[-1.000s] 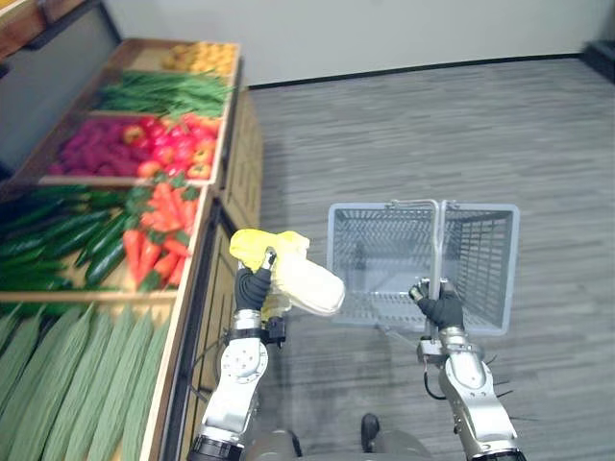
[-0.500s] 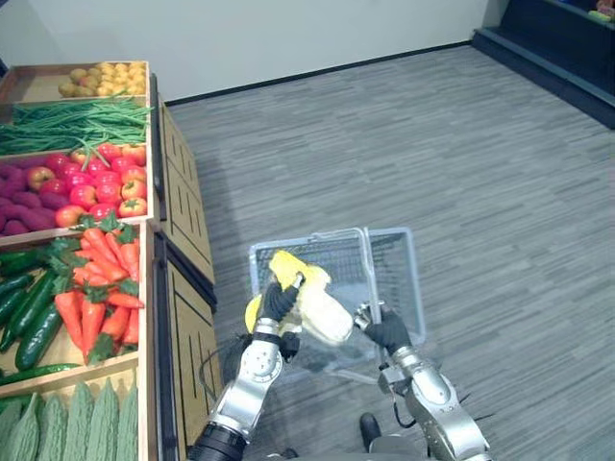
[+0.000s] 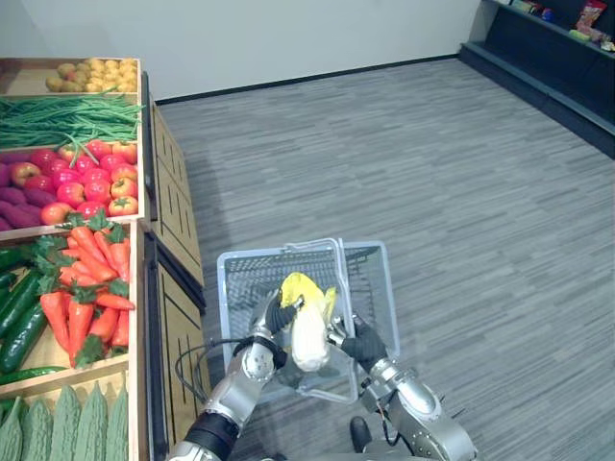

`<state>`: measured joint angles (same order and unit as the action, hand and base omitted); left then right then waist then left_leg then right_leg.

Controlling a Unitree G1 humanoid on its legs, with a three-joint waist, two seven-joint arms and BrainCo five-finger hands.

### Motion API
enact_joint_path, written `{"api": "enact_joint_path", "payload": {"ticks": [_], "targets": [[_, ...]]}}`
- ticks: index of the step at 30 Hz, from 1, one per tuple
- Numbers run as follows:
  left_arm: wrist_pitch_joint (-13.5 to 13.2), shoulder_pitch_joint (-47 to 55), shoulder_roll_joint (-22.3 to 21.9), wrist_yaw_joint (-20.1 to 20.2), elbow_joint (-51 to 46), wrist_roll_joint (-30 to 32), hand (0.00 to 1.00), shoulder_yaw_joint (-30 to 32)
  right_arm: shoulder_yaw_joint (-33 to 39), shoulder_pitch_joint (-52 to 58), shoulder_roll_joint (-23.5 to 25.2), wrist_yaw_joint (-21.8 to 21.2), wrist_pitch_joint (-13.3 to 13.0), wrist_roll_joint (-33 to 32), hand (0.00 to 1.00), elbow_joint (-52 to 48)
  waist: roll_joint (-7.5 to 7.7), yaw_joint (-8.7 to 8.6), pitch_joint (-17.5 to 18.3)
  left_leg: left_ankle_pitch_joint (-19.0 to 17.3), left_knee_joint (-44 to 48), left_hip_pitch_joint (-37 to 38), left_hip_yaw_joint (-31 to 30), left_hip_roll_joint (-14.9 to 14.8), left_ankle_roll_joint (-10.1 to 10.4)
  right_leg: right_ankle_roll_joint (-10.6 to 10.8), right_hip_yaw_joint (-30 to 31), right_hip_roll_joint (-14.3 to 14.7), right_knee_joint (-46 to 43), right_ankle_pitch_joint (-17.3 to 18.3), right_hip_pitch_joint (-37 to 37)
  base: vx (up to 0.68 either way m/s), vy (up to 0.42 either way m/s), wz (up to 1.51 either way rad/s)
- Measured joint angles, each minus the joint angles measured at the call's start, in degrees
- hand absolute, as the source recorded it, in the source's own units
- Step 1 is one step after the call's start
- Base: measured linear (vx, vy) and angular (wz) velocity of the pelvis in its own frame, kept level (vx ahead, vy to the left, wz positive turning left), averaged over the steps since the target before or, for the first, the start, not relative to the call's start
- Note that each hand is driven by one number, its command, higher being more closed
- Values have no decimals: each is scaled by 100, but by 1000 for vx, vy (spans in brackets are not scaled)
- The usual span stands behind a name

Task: Pick vegetable in the basket

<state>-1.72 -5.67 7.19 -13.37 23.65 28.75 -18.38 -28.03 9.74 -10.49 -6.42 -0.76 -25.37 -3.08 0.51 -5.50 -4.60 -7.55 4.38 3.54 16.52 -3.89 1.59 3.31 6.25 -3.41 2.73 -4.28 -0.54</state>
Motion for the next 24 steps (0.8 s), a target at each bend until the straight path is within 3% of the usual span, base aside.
{"api": "enact_joint_path", "payload": {"ticks": [7,15,16,24], "targets": [[-153,494,-168,-28,-954,-406,0,55,279,200,57,17,3,151,100,0,0,16,0,29,-27,-7,-169,33,-41,1,-155,-45,3,1,69,-13,-5,15],[-407,1268,-499,-1,-2164,-982,0,483,1405,712,455,302,19,1389,100,207,-12,129,1,125,-275,67,-315,134,-69,119,-346,-90,-42,91,107,-36,-17,11],[-503,1537,-638,-4,-2463,-1221,0,723,1824,880,553,463,30,1735,100,231,-51,145,25,190,-369,103,-384,147,-78,125,-445,-93,-56,96,121,-4,-24,20],[-633,2431,-641,-40,-2885,-2251,0,1931,3289,1033,628,941,96,2181,100,588,-95,191,44,242,-461,115,-531,200,-86,132,-624,-170,-59,99,185,-12,3,12]]}}
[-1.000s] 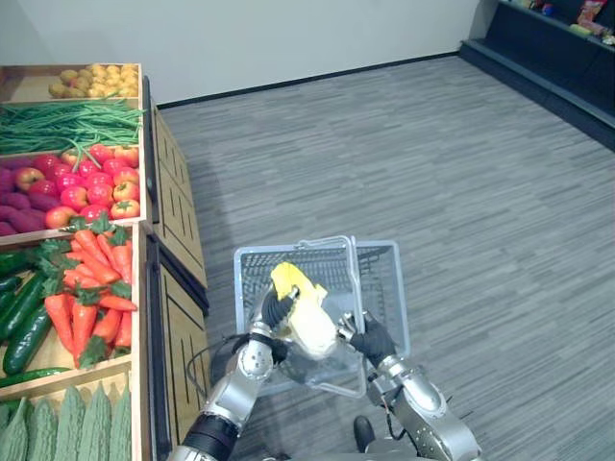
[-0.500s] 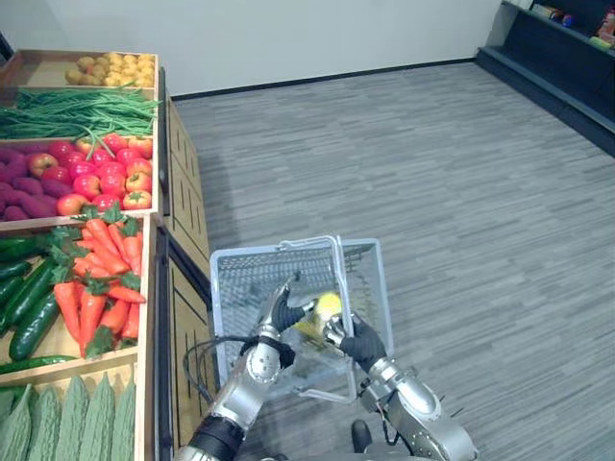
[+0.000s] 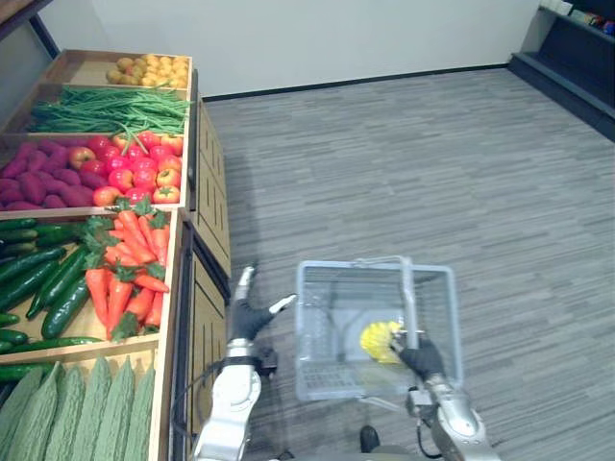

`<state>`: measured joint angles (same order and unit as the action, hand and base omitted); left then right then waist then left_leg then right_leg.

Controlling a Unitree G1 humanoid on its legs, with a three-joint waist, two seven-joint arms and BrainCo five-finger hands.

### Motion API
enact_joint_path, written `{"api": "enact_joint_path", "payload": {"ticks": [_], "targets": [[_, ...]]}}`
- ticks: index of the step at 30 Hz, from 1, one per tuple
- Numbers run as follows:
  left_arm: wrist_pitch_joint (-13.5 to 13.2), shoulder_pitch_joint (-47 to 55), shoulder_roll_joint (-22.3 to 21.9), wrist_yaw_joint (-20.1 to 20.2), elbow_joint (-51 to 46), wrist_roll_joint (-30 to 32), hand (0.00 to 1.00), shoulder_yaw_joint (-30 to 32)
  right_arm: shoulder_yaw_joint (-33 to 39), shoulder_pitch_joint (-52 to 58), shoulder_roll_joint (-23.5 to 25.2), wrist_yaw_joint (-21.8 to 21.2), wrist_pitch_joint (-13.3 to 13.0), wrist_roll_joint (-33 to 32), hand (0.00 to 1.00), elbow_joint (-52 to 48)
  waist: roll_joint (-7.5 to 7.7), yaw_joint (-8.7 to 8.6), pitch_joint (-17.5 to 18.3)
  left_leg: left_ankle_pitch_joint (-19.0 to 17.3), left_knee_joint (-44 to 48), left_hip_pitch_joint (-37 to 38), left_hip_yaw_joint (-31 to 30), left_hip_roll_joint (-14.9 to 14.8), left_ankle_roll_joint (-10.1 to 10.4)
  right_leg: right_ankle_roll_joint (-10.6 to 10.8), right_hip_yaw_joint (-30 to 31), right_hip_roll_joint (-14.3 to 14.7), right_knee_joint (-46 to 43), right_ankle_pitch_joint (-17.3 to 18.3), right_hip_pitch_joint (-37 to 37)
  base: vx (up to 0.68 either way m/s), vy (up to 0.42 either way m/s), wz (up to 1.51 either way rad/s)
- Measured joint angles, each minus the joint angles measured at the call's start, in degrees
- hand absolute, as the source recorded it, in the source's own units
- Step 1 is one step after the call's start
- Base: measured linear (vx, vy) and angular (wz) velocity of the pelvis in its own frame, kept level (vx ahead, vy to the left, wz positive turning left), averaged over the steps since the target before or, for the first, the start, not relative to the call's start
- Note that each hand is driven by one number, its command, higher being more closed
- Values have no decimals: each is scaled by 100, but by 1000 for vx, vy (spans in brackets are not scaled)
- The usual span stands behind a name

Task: Pick vegetable in the basket

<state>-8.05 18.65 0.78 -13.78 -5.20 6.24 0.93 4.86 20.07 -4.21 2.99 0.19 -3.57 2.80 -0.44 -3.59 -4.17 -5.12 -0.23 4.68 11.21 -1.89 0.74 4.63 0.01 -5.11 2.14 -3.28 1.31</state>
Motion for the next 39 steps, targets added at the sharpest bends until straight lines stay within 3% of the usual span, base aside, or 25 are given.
{"api": "enact_joint_path", "payload": {"ticks": [2,8,11,13,15,16,18,19,20,24,25,26,27,28,29,30,31,32,33,34,36,39], "targets": [[-4,220,-24,2,-46,-234,0,138,271,90,145,141,4,37,100,114,0,130,6,-5,-83,29,-21,-4,-1,19,-32,-10,0,13,45,-50,-4,7],[-100,523,-179,-4,-446,-452,0,201,516,241,333,368,5,29,100,144,29,178,-6,-65,-27,-43,-89,-24,-28,35,-213,-24,0,25,60,-20,-18,10],[-124,501,-191,-7,-630,-455,0,192,464,253,483,447,6,26,100,154,157,256,-73,-292,364,-189,-77,-19,-42,73,-364,-101,-210,322,15,-25,-18,7],[-124,503,-241,-9,-671,-455,0,192,422,247,516,449,6,35,100,183,245,284,-118,-542,803,-341,-69,-50,-38,132,-459,-151,-754,753,-180,8,-2,17],[-123,520,-276,-9,-852,-453,0,177,418,225,500,450,6,155,100,224,270,295,-144,-1153,1836,-667,-68,-149,-50,226,-639,-300,-1703,1346,-471,71,47,28],[-123,509,-276,-11,-899,-450,0,177,417,215,494,450,6,180,100,238,275,290,-179,-1302,2024,-724,-86,-165,-63,222,-659,-329,-2010,1416,-527,112,103,8],[-122,510,-278,-31,-967,-445,0,144,394,111,498,444,15,224,100,260,244,360,-268,-1598,2318,-671,-131,-209,-212,213,-810,-505,-3567,1441,-1140,82,90,-2],[-123,503,-242,-50,-991,-441,0,127,337,85,511,442,18,223,100,273,151,320,-342,-1680,2336,-530,-213,-211,-314,44,-891,-587,-4173,1542,-1470,245,61,21],[-124,477,-186,-83,-997,-440,0,120,317,43,518,441,20,221,100,278,207,299,-342,-1777,2319,-409,-271,-228,-328,-11,-945,-586,-4240,1685,-1684,305,61,26],[-125,167,-105,-165,-750,-445,0,112,389,-95,502,452,16,211,100,276,148,276,-380,-2064,2267,-229,-597,-441,-204,-50,-906,-250,-3568,1589,-2387,418,-54,37],[-128,-64,-116,-196,-540,-440,0,107,444,-117,473,455,17,213,100,276,64,205,-429,-2106,2153,-28,-819,-583,-86,-54,-684,37,-2933,1243,-2558,526,-161,82],[-130,-154,-111,-229,-438,-431,0,109,461,-101,452,456,17,213,100,278,60,148,-439,-2148,2077,137,-988,-622,36,-75,-505,144,-2452,918,-2567,701,-247,108],[-129,-225,-124,-260,-311,-428,0,103,459,-91,394,458,17,213,100,279,88,92,-417,-2214,2095,302,-1174,-731,190,-59,-301,251,-2267,107,-2476,626,-209,78],[-117,-270,-185,-259,-151,-416,0,89,482,-129,288,469,20,204,100,290,-150,81,-468,-2260,2159,342,-1303,-863,273,-130,-491,341,-2422,252,-2399,595,-191,80],[-103,-295,-344,-238,-108,-391,0,45,484,-222,238,509,30,193,100,270,-255,131,-477,-1797,2387,315,-1449,-954,540,-260,-650,206,-3070,681,-2418,582,-185,69],[-108,-290,-469,-255,-133,-391,0,-76,481,-212,214,532,29,192,100,210,-220,93,-504,-1380,2601,377,-1454,-838,459,-340,-731,-16,-3906,841,-2589,554,-237,77],[-131,-284,-450,-246,-147,-388,0,-115,431,-194,171,537,8,191,100,193,-164,55,-544,-1158,2899,314,-1400,-788,488,-237,-863,-30,-4128,1052,-2678,521,-405,85],[-154,-117,-399,-233,-317,-394,0,-90,308,-108,151,542,11,191,100,48,-287,134,-451,-495,4302,-183,-1195,-1019,416,-598,-1069,116,-3225,1228,-2092,351,-348,55],[-159,-87,-412,-245,-329,-405,0,-116,295,-119,103,560,11,191,100,30,-427,196,-468,-163,4810,-388,-1138,-1216,312,-642,-1186,227,-3201,1262,-1953,358,-308,19],[-183,-12,-390,-240,-371,-409,0,-107,293,-162,62,563,14,187,100,32,-552,312,-417,-199,5461,-701,-1018,-1470,356,-738,-1202,379,-3012,1329,-1735,407,-133,-12],[-183,4,-420,-230,-381,-447,0,-102,355,-289,125,618,14,101,100,-158,-419,456,-479,-443,5808,-1304,-424,-1664,222,-758,-1302,373,-2371,1335,-1016,514,-160,18],[-183,5,-420,-229,-382,-450,0,-89,447,-157,148,691,-135,-51,100,-319,-289,441,-475,-658,5235,-1732,486,-1799,115,-755,-1796,238,-1823,1336,-190,420,-92,62]]}}
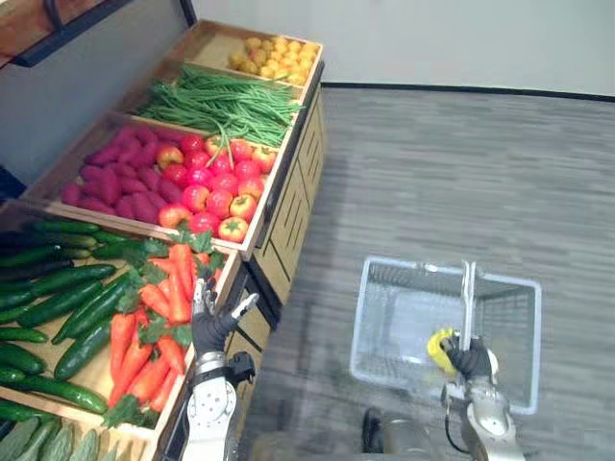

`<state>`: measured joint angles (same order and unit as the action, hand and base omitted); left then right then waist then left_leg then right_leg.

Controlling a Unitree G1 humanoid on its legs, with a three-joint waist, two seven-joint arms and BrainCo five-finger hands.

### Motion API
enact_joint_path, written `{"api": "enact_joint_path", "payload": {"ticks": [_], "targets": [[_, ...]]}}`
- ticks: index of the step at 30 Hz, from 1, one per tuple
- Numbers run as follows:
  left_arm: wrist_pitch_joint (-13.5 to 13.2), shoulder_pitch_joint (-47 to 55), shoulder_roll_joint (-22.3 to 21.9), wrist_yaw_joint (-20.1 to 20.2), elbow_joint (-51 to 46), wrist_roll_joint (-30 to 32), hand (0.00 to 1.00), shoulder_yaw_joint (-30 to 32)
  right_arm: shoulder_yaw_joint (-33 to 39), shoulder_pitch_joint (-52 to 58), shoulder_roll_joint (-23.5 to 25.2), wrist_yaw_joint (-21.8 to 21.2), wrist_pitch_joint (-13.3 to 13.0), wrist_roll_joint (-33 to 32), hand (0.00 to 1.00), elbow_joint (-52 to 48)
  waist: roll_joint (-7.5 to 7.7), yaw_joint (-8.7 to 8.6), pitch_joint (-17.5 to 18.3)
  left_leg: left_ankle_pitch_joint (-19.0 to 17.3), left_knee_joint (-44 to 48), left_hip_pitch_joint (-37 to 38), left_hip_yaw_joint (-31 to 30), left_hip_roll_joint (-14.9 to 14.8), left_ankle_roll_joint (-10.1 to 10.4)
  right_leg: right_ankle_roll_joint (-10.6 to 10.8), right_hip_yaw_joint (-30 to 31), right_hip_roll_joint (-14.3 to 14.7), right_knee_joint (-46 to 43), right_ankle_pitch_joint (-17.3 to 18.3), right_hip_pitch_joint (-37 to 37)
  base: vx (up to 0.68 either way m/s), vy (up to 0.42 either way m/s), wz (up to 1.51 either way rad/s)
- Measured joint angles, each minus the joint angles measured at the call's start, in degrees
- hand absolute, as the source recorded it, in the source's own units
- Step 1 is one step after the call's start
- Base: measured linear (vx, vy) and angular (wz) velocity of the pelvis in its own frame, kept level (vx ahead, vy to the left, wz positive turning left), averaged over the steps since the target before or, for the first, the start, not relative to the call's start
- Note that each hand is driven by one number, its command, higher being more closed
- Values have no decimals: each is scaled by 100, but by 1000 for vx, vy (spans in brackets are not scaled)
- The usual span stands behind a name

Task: Pick vegetable in the basket

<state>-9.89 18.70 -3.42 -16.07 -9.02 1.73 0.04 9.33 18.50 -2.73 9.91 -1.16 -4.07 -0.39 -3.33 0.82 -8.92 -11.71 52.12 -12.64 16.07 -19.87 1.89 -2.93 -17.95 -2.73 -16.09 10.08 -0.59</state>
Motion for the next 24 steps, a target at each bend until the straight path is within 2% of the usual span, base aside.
{"api": "enact_joint_path", "payload": {"ticks": [1,2,3,4,5,6,7,8,9,10,11,12,13,15,16,17,18,19,20,21,22,24], "targets": [[0,-29,2,0,-1,1,0,-14,44,30,4,5,-32,-7,100,-18,16,0,9,8,-282,-78,327,-10,-6,35,-149,-36,40,20,115,430,-32,95],[0,-75,8,-1,-8,1,0,-100,193,141,6,17,-72,-37,100,-88,-15,-6,32,326,-1107,-143,1127,-23,-109,165,-435,-54,9,97,290,284,-11,102],[0,-110,37,-3,-8,2,0,-165,270,206,15,25,-79,-44,100,-81,-13,-31,62,307,-1364,-161,1590,-24,-350,282,-595,-71,-56,171,361,450,1,166],[6,-160,158,1,-4,7,0,-273,411,339,109,59,-71,-59,100,-1,116,-133,214,226,-1615,-4,2137,37,-572,458,-883,-262,-288,302,399,377,19,195],[14,-191,188,29,-8,11,0,-325,536,388,137,119,-64,-56,100,69,153,-257,221,149,-2057,255,2524,157,-889,454,-1035,-448,-1059,298,165,440,29,186],[12,-233,155,56,6,12,0,-338,569,352,133,119,-60,-54,100,157,134,-315,207,136,-2336,339,2512,254,-912,511,-1031,-546,-1487,437,-91,261,16,154],[28,-317,144,91,157,14,0,-216,610,197,123,114,-59,-33,100,429,41,-359,149,150,-2847,489,2249,366,-859,525,-838,-407,-1109,650,-258,181,-56,102],[58,-446,138,94,364,14,0,-85,661,34,129,116,-52,-6,100,676,4,-348,116,247,-3100,602,2075,433,-656,475,-796,-363,-120,443,-318,166,-103,88],[61,-472,184,100,419,16,0,-40,652,-47,155,117,-45,8,100,770,111,-345,112,255,-3144,665,2019,545,-584,437,-789,-384,538,-84,-225,208,-194,77],[68,-472,225,106,566,17,0,-22,681,-77,132,119,-45,11,100,1020,196,-381,4,69,-3127,823,1770,626,-251,493,-872,-521,599,-677,-81,216,-154,59],[95,-424,151,114,639,19,0,-54,707,-161,87,123,6,16,100,1309,155,-345,18,74,-3242,996,1624,644,-143,415,-909,-591,192,-524,-93,196,-124,48],[91,-362,142,117,634,19,0,-105,708,-171,88,124,34,24,100,1332,168,-322,10,73,-3313,1059,1571,698,-143,400,-873,-677,-89,-373,-133,107,-73,28],[92,-282,161,127,642,19,0,-197,707,-159,89,122,37,75,100,1331,177,-339,3,22,-3389,1102,1423,808,-55,302,-692,-838,-726,-125,-294,72,-73,47],[94,-241,187,155,618,46,0,-228,714,-132,109,123,39,140,100,1366,223,-375,-25,4,-3426,1149,1188,920,-68,238,42,-887,-1563,-78,-581,69,-60,67],[96,-243,247,155,538,53,0,-223,718,-79,160,124,42,143,100,1365,319,-398,-77,-19,-3417,1191,1020,1005,-99,217,459,-903,-2059,-85,-723,80,-69,103],[78,-207,323,126,299,64,0,-238,718,-17,275,135,42,144,100,1381,427,-501,-136,-115,-3422,1295,633,1042,-82,-94,1222,-733,-2798,168,-1090,138,-175,124],[58,-203,380,99,277,69,0,-222,738,12,322,147,35,144,100,1447,466,-535,-145,-151,-3355,1231,425,1043,-66,158,1810,-395,-2510,494,-1111,145,-214,107],[59,-217,389,89,279,69,0,-205,760,21,342,148,31,143,100,1478,505,-533,-146,-162,-3330,1210,353,1043,-56,214,2044,-272,-2356,561,-1112,178,-304,130],[59,-239,432,68,272,69,0,-173,821,147,452,208,31,128,100,1610,754,-494,-82,-259,-3068,952,-22,1116,60,365,2844,88,-1433,452,-1091,117,-232,126],[59,-242,467,68,281,73,0,-173,826,217,477,246,19,119,100,1630,896,-510,-51,-345,-2867,796,-188,1163,134,710,2918,61,-1196,388,-1041,147,-237,157],[104,-229,382,68,324,73,0,-173,898,211,436,260,0,103,100,1790,757,-540,-81,-449,-2615,694,-456,1070,212,669,2608,100,-1158,433,-918,163,-119,95],[104,-191,260,78,282,121,0,-213,930,200,392,247,2,2,100,1938,570,-337,-58,-441,-2587,606,-685,949,251,611,2335,136,-1061,456,-826,205,-80,62]]}}
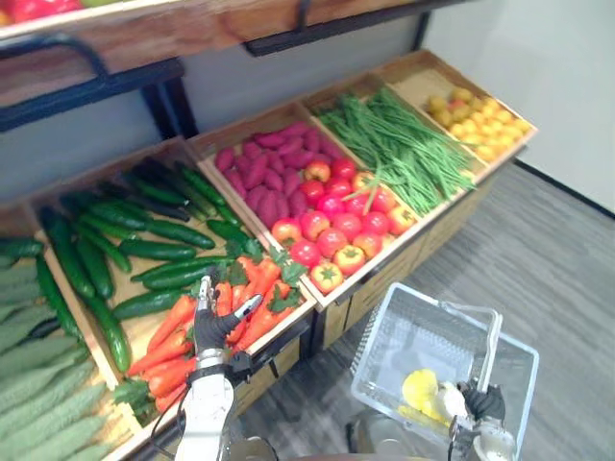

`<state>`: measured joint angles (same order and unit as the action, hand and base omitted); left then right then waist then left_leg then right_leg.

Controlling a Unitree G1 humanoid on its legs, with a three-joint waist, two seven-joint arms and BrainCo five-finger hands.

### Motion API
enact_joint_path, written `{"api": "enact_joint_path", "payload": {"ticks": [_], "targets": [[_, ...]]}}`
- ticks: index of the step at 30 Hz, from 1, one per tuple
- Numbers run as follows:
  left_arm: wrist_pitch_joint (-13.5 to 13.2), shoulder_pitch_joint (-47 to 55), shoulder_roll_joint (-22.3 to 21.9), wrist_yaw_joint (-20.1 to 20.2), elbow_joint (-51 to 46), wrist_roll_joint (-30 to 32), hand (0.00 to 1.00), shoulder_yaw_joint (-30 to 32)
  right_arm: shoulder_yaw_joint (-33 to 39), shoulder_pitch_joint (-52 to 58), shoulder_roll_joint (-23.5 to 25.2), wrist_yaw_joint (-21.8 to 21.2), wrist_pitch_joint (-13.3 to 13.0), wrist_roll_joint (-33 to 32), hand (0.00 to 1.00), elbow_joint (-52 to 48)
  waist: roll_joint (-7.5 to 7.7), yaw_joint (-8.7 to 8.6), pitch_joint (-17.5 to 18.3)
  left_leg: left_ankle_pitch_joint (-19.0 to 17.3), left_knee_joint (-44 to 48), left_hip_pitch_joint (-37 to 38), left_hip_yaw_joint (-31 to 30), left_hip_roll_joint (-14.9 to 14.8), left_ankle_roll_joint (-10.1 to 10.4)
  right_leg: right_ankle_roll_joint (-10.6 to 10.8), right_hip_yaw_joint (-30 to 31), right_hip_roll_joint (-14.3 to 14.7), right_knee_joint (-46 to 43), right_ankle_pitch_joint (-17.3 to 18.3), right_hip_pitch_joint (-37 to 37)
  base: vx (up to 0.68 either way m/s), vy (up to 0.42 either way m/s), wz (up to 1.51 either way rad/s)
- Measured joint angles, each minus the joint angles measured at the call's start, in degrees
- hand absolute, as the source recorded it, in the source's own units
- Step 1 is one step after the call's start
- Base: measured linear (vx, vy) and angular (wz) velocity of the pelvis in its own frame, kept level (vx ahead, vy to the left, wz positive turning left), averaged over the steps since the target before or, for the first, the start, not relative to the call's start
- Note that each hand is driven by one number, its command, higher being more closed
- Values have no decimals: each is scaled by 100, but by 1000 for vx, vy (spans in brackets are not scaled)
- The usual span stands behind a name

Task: Pick vegetable in the basket

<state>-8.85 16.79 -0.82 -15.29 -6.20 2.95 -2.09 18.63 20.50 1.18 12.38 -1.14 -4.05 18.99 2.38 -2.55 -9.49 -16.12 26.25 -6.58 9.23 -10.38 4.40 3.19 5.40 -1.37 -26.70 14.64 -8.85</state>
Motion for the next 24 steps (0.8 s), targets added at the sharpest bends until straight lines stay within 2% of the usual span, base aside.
{"api": "enact_joint_path", "payload": {"ticks": [3,9,12,15,18,24], "targets": [[-3,21,-8,5,-82,0,0,49,20,12,3,-8,4,-6,100,44,-100,53,18,35,-175,118,-132,2,51,-1,-232,-27,241,-1,346,150,-28,43],[5,58,89,5,-254,215,0,296,123,257,-7,-35,4,-43,100,68,-59,90,130,76,-383,245,-157,101,62,8,-385,-151,546,-6,621,68,32,17],[79,58,301,10,-274,624,0,483,127,398,-10,-41,4,-45,100,67,-59,84,245,107,-522,369,-201,147,61,41,-446,-193,713,-25,798,27,18,10],[101,-2,702,12,-279,1069,0,580,122,449,-16,-139,2,-44,100,62,-46,46,358,220,-704,471,-214,164,80,16,-505,-203,851,-82,901,-10,-10,7],[166,-106,972,17,-271,1694,0,723,115,448,-45,-269,0,-34,100,52,-34,26,413,389,-956,530,-217,193,89,-17,-522,-204,949,-136,909,-56,-25,5],[319,-204,1036,80,362,2512,0,651,116,400,-186,-339,0,18,100,53,-127,5,508,659,-1399,531,-159,261,71,-39,-484,-216,1090,-271,769,-72,-7,1]]}}
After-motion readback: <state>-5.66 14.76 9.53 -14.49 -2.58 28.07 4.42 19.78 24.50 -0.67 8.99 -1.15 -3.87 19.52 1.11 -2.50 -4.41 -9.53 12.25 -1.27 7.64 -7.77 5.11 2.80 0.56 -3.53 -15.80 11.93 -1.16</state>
